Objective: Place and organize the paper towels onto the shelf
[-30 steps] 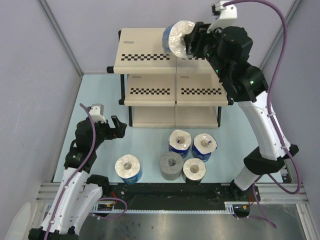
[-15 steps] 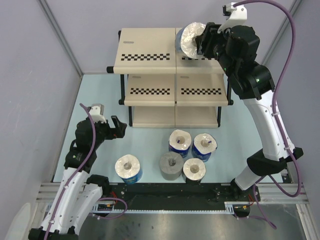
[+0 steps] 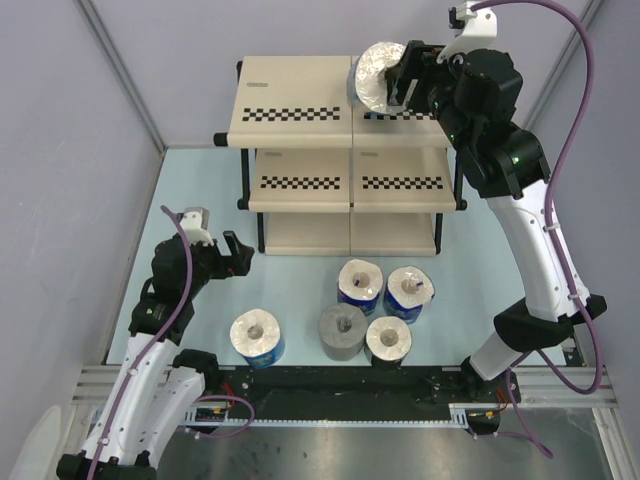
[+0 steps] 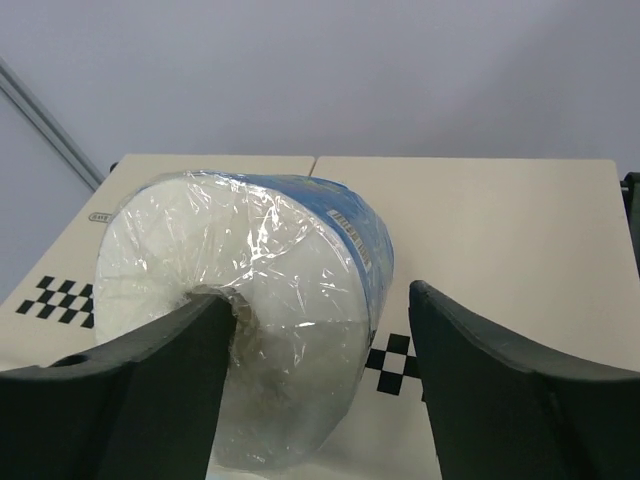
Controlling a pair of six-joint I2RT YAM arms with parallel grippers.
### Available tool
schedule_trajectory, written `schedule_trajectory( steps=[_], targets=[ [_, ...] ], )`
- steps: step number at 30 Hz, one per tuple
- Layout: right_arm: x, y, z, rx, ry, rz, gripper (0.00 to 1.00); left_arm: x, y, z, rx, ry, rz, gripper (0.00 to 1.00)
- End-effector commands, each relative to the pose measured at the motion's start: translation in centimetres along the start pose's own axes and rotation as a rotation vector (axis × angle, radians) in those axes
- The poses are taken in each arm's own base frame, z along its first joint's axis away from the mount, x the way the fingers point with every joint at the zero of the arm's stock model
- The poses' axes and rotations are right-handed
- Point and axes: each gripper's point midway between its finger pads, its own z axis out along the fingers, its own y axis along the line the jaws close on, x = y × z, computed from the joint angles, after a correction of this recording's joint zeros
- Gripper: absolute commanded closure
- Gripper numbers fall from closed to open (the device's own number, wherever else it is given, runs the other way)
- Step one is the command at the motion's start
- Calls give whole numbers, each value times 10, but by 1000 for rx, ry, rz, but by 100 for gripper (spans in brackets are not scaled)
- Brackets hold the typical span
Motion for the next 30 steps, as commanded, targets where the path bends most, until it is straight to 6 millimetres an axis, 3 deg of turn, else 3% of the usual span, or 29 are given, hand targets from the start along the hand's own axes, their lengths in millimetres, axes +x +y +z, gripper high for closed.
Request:
schedule_trajectory(
  steps=[1,12,22,26,29,30],
  targets=[
    [-29,3,2,-18,-98,29,24,-4,-2,0,13,-15,16,0],
    [-36,3,13,-23,-123,33,20,-4,-3,0,14,-18,18,0],
    [-29,7,25,-47,-122,20,19,-3,-2,0,12,-14,17,0],
    [-42,13,16,-82,-172,17,19,-4,-3,0,13,-15,17,0],
    [-67,22,-8,-137,-270,17,18,-5,-3,-1,15,-24,18,0],
    [-87,24,-31,-160,-332,24,18,-6,-4,-1,18,-28,19,0]
  ],
)
